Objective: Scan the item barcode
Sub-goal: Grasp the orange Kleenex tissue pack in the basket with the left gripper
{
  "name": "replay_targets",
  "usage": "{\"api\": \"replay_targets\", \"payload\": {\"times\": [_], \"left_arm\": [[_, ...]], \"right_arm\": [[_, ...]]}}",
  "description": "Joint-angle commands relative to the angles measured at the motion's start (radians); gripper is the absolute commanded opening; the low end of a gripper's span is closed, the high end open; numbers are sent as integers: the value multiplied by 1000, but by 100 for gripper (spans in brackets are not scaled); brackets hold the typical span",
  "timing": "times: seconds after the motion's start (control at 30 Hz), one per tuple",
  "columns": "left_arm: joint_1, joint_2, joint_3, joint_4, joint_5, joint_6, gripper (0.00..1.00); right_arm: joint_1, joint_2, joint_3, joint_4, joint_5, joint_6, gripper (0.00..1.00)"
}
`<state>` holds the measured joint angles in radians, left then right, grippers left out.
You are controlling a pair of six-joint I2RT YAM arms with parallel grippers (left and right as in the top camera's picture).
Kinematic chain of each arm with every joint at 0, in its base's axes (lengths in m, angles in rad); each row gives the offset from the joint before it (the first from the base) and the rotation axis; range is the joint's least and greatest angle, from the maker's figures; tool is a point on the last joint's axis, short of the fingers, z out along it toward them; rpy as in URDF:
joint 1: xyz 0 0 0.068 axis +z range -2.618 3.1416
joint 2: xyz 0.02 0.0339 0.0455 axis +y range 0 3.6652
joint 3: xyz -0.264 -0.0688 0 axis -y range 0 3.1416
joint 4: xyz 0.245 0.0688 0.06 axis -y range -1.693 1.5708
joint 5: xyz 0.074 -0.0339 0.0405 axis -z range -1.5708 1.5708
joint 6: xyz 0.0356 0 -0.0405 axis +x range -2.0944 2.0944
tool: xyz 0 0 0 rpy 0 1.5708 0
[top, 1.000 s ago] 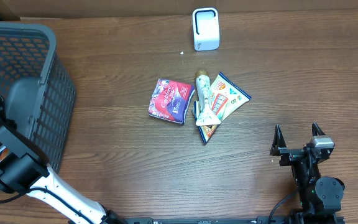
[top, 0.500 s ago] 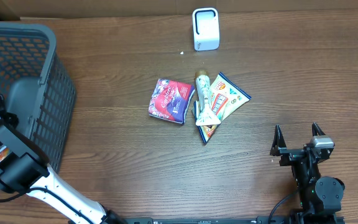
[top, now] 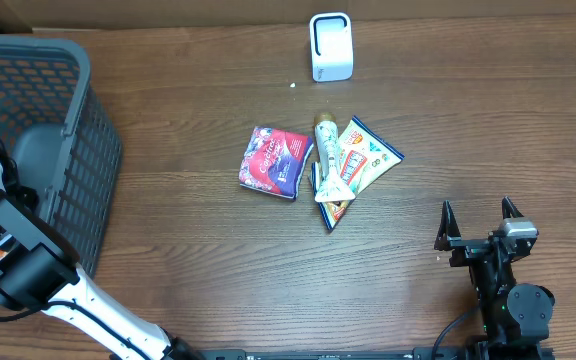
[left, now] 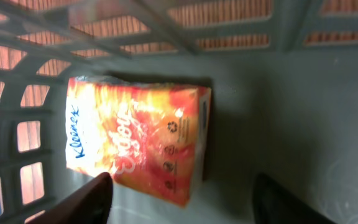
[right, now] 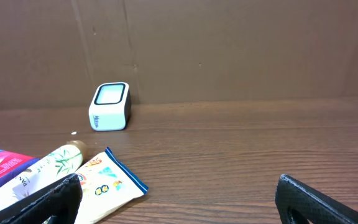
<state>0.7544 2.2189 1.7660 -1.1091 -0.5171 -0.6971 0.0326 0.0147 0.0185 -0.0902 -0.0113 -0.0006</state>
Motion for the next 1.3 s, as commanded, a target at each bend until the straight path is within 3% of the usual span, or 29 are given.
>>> {"api": "replay_targets", "payload": {"times": [0.0, 0.1, 0.27, 0.37, 0.4, 0.77, 1.1, 1.13, 1.27], "left_arm": [[-1, 7, -17, 18, -41, 25, 53], [-1, 7, -17, 19, -41, 25, 35], [-1, 7, -19, 19, -44, 25, 32], [-1, 7, -30, 19, -43, 25, 7], [-1, 8, -35, 18, -43, 25, 4], [-1, 8, -76, -2, -43, 33, 4], [-9, 3, 5, -72, -39, 47, 5], [-9, 3, 6, -67, -37, 47, 11], [-8, 3, 6, -47, -38, 47, 86]], "right_arm": [[-6, -12, -11, 6, -1, -4, 100], [-6, -12, -11, 6, -1, -4, 100], [-6, -12, -11, 6, -1, -4, 100], [-6, -12, -11, 6, -1, -4, 100], [-6, -12, -11, 6, -1, -4, 100], [-6, -12, -11, 6, -1, -4, 100], [-6, -12, -11, 6, -1, -4, 100], [-6, -12, -11, 6, -1, -4, 100], [-6, -12, -11, 6, -1, -4, 100]]}}
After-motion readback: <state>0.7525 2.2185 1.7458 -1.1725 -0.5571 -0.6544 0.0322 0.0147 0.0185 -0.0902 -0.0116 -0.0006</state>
